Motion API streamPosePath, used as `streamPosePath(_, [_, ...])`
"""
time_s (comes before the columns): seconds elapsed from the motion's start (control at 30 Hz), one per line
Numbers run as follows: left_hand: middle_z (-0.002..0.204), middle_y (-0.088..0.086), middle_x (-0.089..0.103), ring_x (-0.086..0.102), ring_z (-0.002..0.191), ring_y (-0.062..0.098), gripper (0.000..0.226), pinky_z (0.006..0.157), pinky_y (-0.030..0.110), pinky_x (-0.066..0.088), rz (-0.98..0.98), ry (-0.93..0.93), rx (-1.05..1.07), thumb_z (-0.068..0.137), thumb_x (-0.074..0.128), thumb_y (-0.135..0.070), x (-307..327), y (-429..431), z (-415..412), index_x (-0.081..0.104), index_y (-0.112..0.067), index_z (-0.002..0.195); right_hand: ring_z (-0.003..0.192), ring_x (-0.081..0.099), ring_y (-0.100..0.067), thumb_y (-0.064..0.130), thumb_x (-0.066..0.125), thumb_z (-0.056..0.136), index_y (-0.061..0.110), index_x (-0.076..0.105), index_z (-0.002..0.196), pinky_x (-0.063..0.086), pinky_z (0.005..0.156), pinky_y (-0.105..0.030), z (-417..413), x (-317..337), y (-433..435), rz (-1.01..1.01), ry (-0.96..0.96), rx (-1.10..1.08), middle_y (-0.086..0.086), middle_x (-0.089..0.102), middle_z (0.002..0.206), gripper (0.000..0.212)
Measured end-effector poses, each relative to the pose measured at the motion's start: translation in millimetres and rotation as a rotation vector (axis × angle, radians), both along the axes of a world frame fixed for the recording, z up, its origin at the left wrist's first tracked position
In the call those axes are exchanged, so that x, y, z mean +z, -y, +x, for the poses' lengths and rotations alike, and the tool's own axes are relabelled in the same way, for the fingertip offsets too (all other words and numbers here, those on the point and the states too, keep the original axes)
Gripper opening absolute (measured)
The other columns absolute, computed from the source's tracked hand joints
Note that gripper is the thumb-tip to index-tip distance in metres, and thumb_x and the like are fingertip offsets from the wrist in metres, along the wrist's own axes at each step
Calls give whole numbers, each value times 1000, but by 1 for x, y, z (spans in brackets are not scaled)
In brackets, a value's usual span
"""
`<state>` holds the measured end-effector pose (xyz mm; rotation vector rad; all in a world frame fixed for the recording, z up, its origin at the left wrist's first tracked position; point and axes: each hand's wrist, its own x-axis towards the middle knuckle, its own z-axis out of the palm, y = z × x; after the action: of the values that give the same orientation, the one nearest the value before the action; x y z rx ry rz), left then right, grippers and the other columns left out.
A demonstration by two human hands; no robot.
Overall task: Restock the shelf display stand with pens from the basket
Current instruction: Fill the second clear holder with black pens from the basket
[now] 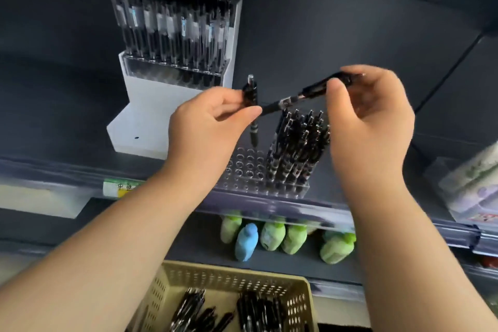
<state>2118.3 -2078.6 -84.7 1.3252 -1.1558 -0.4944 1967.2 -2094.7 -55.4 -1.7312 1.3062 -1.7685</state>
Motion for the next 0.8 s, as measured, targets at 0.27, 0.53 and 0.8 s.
streamPosePath(0.27, [78,-22,68,65,77,-9,12,74,4,47,49,82,42,73,76,-26,-26,45,13,68,-32,80,85,61,-7,27,61,86,34,53,86,46,83,-21,10,-11,59,50,-423,-25,25,55,71,10])
streamPosePath(0.53, [76,-24,70,67,74,-5,10,75,13,52,77,6,-5,70,74,-29,-33,46,26,67,-34,74,87,57,-17,27,62,85,26,61,101,45,87,-47,15,-25,73,20,-645,-50,30,43,66,16])
streamPosePath(0.8, [78,-13,73,71,75,8,10,81,35,56,64,-113,-81,72,75,-21,-40,51,26,70,-29,75,91,55,-20,33,59,88,26,65,101,44,89,-46,16,-32,76,104,-705,-41,23,50,69,16])
